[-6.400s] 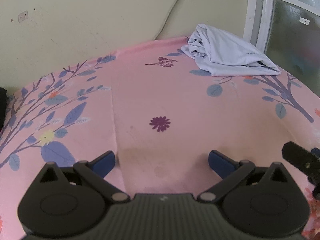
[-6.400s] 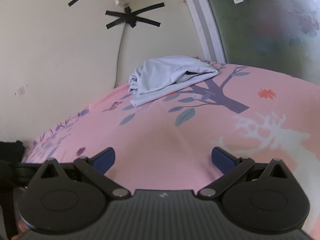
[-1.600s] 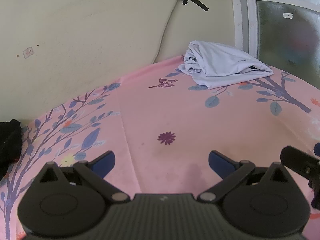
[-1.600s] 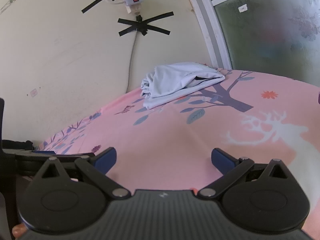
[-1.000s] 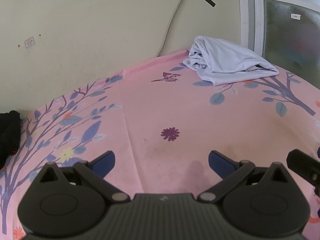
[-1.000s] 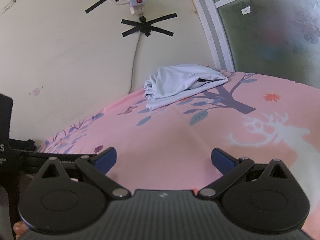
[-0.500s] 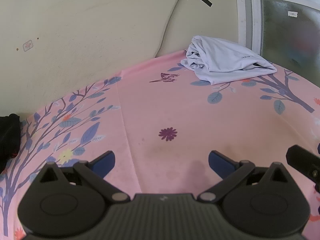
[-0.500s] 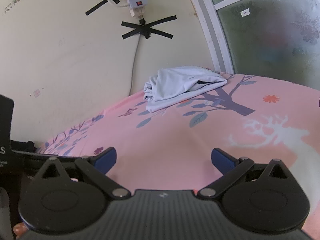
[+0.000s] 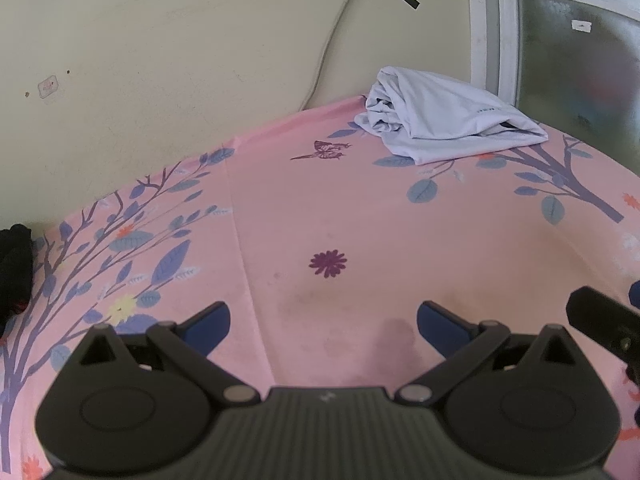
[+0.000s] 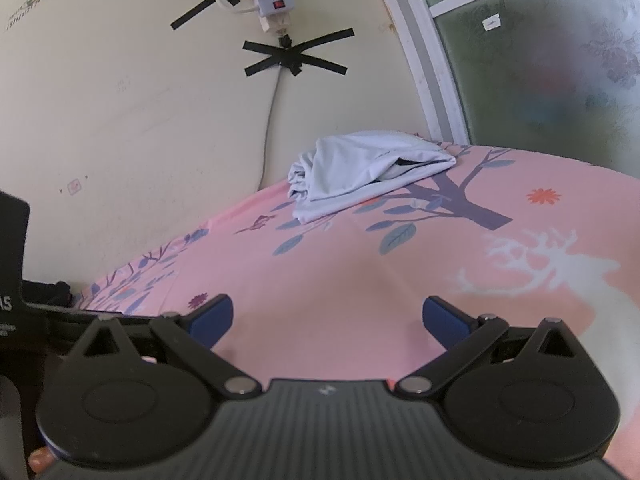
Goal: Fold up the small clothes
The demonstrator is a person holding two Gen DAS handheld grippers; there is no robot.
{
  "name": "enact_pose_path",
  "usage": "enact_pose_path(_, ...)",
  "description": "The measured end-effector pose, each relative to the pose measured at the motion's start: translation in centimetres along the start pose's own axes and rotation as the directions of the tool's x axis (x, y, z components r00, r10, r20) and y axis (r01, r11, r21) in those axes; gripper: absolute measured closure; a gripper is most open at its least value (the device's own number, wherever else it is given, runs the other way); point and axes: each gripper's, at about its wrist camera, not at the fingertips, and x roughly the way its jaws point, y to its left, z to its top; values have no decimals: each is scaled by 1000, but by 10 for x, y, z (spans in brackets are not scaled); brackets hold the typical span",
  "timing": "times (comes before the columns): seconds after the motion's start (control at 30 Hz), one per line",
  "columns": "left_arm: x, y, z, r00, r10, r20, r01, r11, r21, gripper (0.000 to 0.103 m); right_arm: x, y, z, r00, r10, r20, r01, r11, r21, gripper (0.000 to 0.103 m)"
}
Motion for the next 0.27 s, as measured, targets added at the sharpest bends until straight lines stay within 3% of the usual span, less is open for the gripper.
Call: enact_pose_path(0.27,-6,0,1,999,-34,40,34,999,-2,0,2,1,-1,1000,2,-4,-2,1000,-2,6)
